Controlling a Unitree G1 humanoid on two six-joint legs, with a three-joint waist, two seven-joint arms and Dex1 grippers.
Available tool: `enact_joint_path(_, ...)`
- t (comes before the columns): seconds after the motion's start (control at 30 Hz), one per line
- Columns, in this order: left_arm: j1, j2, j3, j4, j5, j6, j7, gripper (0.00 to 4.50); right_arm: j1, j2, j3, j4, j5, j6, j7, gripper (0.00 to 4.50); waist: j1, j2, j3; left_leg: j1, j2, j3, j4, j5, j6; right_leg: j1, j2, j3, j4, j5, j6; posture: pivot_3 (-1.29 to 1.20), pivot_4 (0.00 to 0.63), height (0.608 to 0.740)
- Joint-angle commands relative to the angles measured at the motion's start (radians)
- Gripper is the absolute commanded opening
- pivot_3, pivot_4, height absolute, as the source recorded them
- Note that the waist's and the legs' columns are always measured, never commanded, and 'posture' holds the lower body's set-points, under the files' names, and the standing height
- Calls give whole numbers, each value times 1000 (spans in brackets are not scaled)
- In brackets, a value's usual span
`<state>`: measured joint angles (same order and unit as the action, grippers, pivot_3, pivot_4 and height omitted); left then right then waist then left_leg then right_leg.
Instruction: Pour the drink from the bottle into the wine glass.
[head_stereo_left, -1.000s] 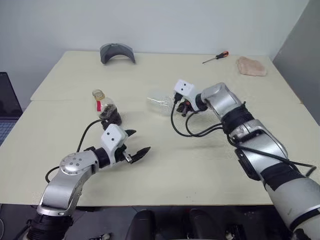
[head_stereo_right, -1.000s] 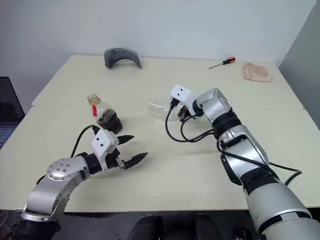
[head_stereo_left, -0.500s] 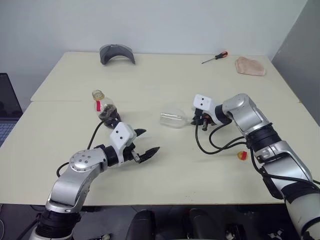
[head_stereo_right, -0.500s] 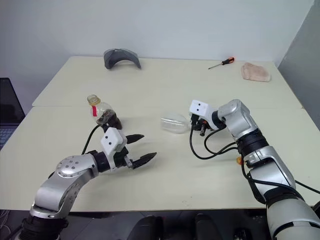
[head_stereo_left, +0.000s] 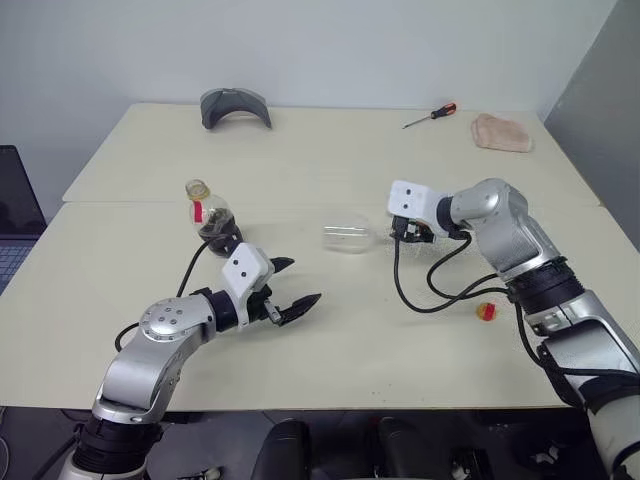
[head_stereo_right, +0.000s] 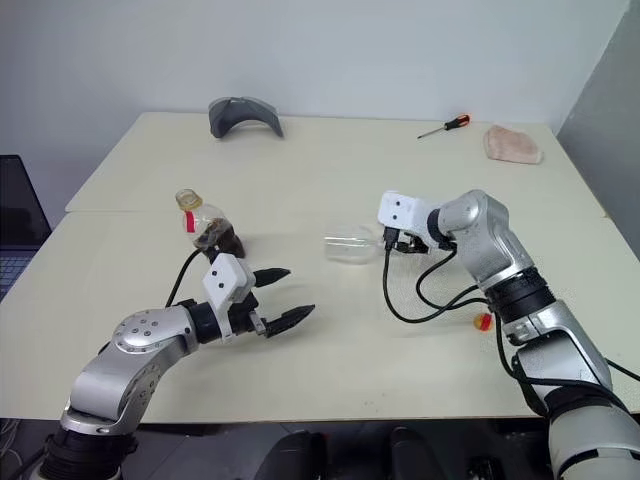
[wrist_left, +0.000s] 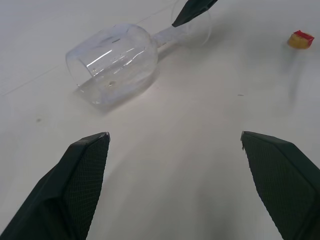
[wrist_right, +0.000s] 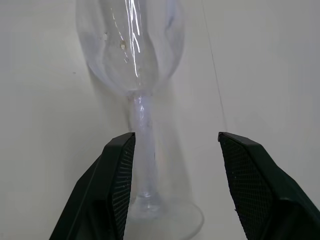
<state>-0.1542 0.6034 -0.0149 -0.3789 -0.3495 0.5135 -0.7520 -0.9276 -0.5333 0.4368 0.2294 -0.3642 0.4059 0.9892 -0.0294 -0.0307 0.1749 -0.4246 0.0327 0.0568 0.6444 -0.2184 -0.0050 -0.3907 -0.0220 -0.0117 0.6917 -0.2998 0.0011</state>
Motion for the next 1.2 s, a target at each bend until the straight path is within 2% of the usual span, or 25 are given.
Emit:
enact_joint_path(0.03, -14, -7, -7, -2, 4, -24, 1, 4500, 26, 28, 32, -82, -43, 31, -32, 2801, 0, 0, 0, 0, 0, 0, 0, 0, 0, 0, 0, 0, 0, 0, 0, 0, 150, 740)
enact_joint_path(0.43, -25, -20, -19, 31, 18, -52, -5, 4500, 37, 100, 119, -5, -220, -11, -214, 2801, 1, 0, 0, 0, 0, 0, 1, 0, 0, 0, 0, 0, 0, 0, 0, 0, 150, 740)
enact_joint_path(0.53, -21, -22, -18, 35, 20, -56, -4, 4500, 41, 103, 119, -32, -242, 0, -213, 2185, 1, 0, 0, 0, 0, 0, 0, 0, 0, 0, 0, 0, 0, 0, 0, 0, 150, 740)
enact_joint_path(0.7, -13, -24, -19, 42, 21, -66, -3, 4500, 76, 103, 128, -144, -275, 64, -162, 415, 1, 0, 0, 0, 0, 0, 0, 0, 0, 0, 0, 0, 0, 0, 0, 0, 150, 740)
enact_joint_path(0.73, -11, -25, -20, 44, 22, -68, -3, 4500, 84, 104, 130, -156, -280, 73, -157, 170, 1, 0, 0, 0, 0, 0, 0, 0, 0, 0, 0, 0, 0, 0, 0, 0, 150, 740)
enact_joint_path(1.03, -19, -31, -29, 73, 30, -92, -8, 4500, 100, 129, 103, -131, -298, 59, -228, 164, 1, 0, 0, 0, 0, 0, 1, 0, 0, 0, 0, 0, 1, 0, 0, 0, 150, 740)
enact_joint_path(1.1, -14, -34, -25, 70, 28, -91, -7, 4500, 105, 157, 48, -134, -251, 71, -264, 164, 1, 0, 0, 0, 0, 0, 1, 0, 0, 0, 0, 0, 1, 0, 0, 0, 150, 740)
enact_joint_path(1.2, 0, -39, -4, 64, 14, -81, 1, 4500, 137, 230, -102, -181, -119, 124, -303, 164, 0, 0, 0, 0, 0, 0, 1, 0, 0, 0, 0, 0, 1, 0, 0, 0, 150, 740)
